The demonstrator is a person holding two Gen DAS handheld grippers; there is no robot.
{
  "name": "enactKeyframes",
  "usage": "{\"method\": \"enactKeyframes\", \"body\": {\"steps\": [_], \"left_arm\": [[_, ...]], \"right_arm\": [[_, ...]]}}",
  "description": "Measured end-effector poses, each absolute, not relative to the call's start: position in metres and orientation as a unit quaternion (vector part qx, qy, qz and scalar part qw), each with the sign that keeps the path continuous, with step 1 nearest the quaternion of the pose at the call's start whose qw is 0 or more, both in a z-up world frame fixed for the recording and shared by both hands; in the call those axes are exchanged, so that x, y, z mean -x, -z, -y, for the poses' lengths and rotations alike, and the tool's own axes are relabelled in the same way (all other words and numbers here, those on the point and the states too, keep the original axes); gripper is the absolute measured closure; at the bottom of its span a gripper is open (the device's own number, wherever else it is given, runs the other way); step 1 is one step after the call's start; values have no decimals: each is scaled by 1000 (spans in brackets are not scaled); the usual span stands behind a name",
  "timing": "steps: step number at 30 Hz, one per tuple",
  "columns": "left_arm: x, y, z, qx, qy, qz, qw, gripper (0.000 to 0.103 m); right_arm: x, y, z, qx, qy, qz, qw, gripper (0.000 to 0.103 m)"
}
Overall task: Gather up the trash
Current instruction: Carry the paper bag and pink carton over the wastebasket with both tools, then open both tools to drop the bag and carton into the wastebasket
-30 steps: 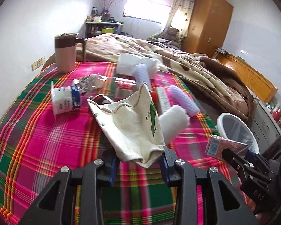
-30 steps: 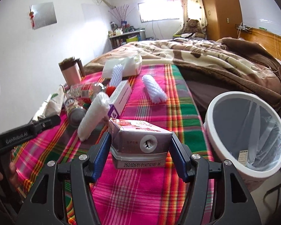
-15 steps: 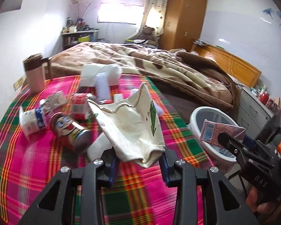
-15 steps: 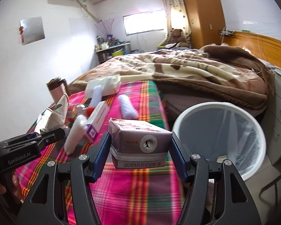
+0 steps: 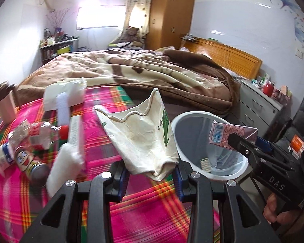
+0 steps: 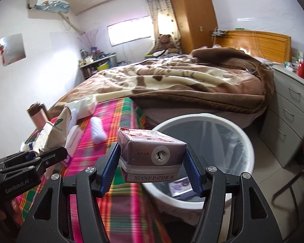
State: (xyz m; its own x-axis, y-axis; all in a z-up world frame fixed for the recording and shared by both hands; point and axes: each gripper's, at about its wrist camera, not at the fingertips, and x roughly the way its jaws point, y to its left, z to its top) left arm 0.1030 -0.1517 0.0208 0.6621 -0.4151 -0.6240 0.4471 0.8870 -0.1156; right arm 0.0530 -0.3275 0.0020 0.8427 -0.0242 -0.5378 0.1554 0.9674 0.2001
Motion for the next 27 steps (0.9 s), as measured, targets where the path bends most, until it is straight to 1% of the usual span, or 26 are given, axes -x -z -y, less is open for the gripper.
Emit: {"method": "enactKeyframes", "body": {"steps": [18,27], "left_arm": [[-116,-1,239,-58,307,-375,873,64],[-121,14,262,-71,313,-398,859,64]], "right_arm": [[-60,18,381,-132,120,-309,934,40],[-64,27,395,-130,130,-330,926,40]]}}
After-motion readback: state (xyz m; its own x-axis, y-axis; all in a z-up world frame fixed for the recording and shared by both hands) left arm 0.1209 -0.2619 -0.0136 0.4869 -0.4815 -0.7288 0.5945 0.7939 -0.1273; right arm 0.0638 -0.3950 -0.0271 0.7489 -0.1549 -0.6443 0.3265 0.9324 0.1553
